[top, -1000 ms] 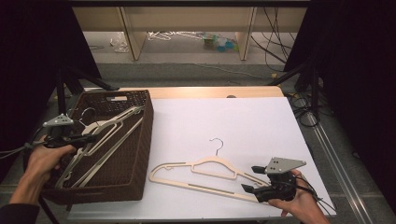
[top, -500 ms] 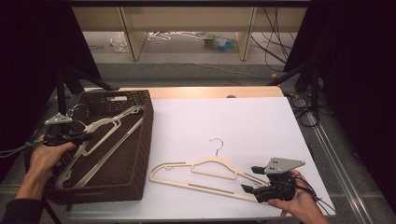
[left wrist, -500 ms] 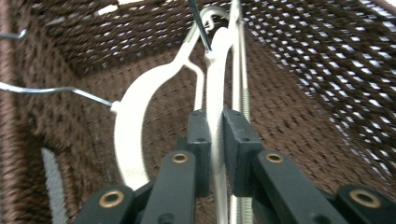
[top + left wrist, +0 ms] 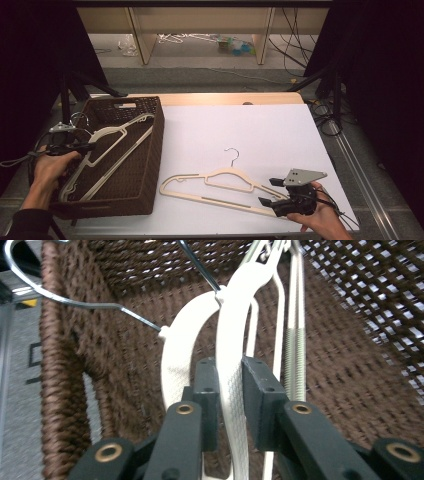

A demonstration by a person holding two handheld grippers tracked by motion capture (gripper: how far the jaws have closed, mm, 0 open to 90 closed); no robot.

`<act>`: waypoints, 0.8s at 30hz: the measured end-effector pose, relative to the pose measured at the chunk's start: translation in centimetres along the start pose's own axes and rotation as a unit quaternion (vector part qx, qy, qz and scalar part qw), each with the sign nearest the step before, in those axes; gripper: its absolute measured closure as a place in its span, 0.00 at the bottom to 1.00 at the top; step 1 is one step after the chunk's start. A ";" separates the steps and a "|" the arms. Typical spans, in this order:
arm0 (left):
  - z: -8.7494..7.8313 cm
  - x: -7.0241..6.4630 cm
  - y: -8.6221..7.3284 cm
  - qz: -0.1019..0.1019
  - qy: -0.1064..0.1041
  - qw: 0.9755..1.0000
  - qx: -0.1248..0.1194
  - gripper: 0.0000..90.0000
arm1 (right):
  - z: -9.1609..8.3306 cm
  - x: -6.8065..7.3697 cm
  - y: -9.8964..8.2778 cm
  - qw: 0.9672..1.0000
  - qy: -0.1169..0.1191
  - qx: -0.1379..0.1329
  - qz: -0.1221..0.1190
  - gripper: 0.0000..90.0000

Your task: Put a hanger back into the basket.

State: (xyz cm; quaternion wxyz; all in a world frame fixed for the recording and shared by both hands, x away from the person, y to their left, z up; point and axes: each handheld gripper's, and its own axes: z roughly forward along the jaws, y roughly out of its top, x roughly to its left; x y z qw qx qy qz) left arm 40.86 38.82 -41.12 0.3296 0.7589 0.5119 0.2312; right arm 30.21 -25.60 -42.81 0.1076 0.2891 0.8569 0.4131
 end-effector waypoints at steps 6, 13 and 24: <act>0.3 0.4 -0.5 0.003 0.008 1.000 0.012 0.77 | 0.0 0.0 0.0 1.000 0.000 0.000 0.000 0.31; -0.8 0.4 -0.3 -0.028 0.008 1.000 -0.005 0.69 | 0.0 0.0 -0.1 1.000 0.000 0.000 0.004 0.31; -4.4 -4.7 1.3 -0.061 -0.031 0.994 -0.082 0.49 | 0.1 -0.2 -0.2 1.000 -0.003 -0.002 0.009 0.31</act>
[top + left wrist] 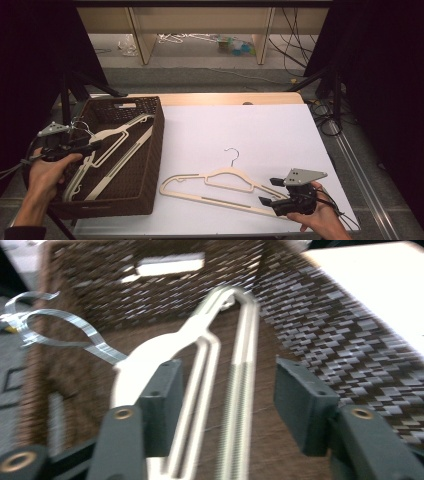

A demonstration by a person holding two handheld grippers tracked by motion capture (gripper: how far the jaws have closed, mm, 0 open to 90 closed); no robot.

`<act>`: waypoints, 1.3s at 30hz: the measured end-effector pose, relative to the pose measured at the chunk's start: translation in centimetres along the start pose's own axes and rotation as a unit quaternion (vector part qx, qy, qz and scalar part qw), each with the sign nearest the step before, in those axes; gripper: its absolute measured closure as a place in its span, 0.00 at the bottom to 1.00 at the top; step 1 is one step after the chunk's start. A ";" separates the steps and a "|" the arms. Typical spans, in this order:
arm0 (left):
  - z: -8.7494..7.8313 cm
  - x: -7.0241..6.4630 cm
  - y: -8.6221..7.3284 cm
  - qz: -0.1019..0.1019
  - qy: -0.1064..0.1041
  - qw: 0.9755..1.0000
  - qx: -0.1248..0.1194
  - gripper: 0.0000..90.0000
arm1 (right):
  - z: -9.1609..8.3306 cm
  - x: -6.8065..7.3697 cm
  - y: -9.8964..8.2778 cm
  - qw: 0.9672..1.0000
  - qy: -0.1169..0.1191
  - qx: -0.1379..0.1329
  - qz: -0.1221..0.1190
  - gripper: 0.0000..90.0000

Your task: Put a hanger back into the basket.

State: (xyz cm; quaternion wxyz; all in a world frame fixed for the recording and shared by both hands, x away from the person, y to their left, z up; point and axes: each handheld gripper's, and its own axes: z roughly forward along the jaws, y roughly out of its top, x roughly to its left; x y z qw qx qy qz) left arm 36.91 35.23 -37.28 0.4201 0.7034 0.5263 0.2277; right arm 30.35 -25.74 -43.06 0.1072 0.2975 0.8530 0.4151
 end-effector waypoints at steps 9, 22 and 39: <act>-1.1 -6.8 0.0 0.035 -0.064 0.996 -0.044 0.40 | 0.2 -0.3 -0.3 1.000 -0.007 -0.002 0.007 0.26; -1.1 -14.1 -0.8 0.074 -0.147 0.983 -0.078 0.20 | 0.1 -0.3 -0.3 1.000 -0.013 -0.012 0.023 0.24; 0.3 -21.8 -5.4 0.137 -0.206 0.968 -0.048 0.19 | 0.9 -0.8 -0.7 0.999 -0.028 0.006 0.026 0.22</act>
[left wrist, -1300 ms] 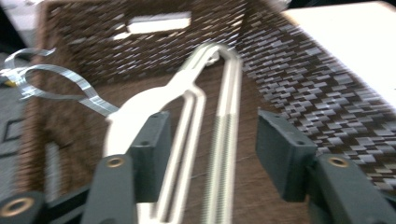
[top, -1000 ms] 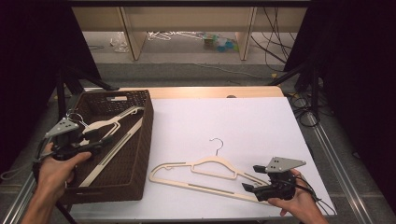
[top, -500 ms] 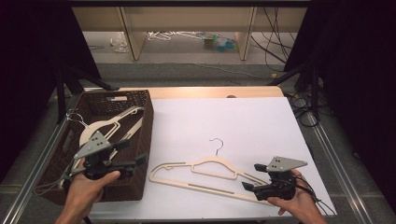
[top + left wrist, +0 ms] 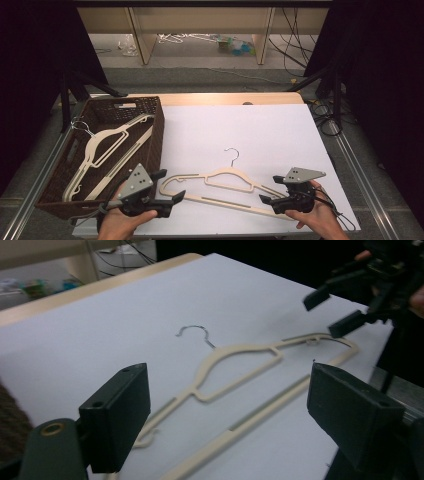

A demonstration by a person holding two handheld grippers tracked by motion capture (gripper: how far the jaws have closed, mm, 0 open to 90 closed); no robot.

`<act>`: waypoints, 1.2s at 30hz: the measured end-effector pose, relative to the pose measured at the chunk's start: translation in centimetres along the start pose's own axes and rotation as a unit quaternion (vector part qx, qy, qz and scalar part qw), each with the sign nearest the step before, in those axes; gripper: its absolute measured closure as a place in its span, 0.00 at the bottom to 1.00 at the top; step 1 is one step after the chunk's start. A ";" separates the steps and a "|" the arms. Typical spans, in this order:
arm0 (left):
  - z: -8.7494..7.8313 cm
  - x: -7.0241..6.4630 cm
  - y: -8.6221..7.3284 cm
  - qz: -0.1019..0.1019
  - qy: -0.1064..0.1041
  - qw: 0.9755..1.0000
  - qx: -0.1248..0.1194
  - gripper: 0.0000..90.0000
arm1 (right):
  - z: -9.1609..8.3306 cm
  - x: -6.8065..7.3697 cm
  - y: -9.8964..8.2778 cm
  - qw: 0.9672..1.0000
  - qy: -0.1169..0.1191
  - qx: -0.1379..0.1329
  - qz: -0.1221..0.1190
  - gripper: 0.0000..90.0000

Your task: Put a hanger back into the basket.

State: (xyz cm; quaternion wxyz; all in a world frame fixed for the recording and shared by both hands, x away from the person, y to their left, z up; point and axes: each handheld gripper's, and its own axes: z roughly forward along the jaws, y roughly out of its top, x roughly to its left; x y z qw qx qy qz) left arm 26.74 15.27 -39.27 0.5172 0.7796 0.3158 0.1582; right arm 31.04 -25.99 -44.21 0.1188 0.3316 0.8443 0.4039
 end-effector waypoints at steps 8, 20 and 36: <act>1.8 -1.3 -1.9 0.017 -0.018 0.999 0.024 0.19 | 1.2 -1.6 -0.6 0.999 -0.017 0.040 0.009 0.26; 3.1 -1.0 -3.4 0.009 -0.015 0.999 0.036 0.20 | 4.1 -2.3 -0.1 0.993 0.001 0.115 -0.038 0.51; 3.2 -0.8 -3.8 0.010 -0.015 0.999 0.043 0.21 | 5.2 -2.7 1.1 0.984 0.008 0.170 -0.056 0.78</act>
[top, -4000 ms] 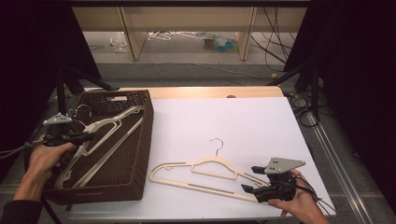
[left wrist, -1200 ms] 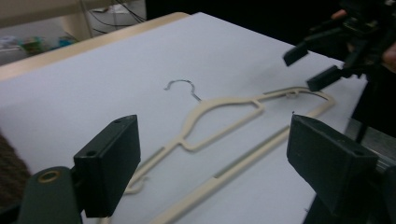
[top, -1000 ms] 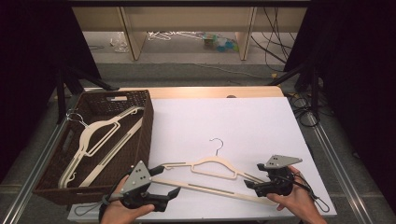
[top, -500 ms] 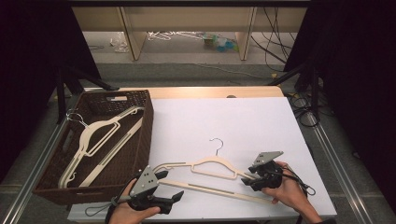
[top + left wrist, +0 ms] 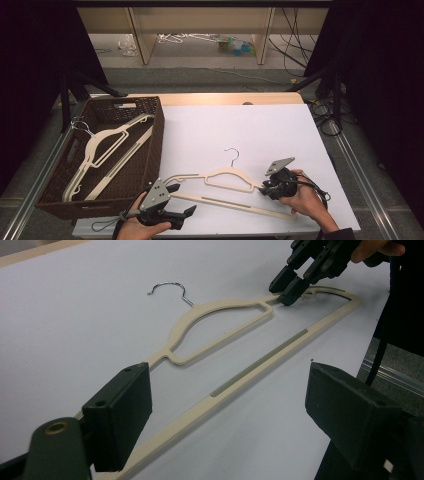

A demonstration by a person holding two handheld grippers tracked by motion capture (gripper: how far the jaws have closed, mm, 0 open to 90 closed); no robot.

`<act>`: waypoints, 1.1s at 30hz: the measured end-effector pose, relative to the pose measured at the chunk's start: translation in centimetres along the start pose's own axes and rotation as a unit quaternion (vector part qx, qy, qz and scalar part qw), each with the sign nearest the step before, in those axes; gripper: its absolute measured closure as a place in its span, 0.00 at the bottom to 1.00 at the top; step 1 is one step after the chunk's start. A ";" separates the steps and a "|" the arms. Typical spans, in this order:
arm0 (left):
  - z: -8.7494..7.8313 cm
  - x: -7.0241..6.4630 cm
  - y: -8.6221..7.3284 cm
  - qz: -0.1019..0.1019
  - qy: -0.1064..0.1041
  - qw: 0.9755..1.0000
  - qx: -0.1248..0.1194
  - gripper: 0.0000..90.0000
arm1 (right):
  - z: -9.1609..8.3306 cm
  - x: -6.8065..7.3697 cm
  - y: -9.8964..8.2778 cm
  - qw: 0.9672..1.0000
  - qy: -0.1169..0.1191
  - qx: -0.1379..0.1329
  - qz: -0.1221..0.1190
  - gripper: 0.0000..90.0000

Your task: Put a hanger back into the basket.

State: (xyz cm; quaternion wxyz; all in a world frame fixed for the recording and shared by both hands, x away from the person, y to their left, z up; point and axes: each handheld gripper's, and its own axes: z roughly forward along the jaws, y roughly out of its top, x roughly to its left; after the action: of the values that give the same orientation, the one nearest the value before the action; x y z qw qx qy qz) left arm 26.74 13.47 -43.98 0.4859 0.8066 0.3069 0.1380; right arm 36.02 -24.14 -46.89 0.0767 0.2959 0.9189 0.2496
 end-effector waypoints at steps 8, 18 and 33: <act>0.1 0.0 -0.1 0.001 -0.003 1.000 0.006 0.21 | 0.0 -0.4 0.1 1.000 0.008 0.004 0.008 0.84; 0.5 -0.2 -0.1 0.005 -0.009 1.000 0.015 0.22 | 0.2 -0.6 0.0 1.000 0.014 -0.001 -0.007 0.84; 3.0 -0.8 2.0 0.030 -0.019 0.999 0.021 0.24 | -1.4 0.3 1.0 0.998 0.021 0.012 -0.053 0.88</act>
State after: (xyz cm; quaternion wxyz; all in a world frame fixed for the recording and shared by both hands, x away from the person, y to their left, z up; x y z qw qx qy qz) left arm 28.42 10.21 -43.68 0.4700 0.8280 0.2764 0.1304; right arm 35.84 -23.89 -45.18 0.0671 0.2424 0.9375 0.2407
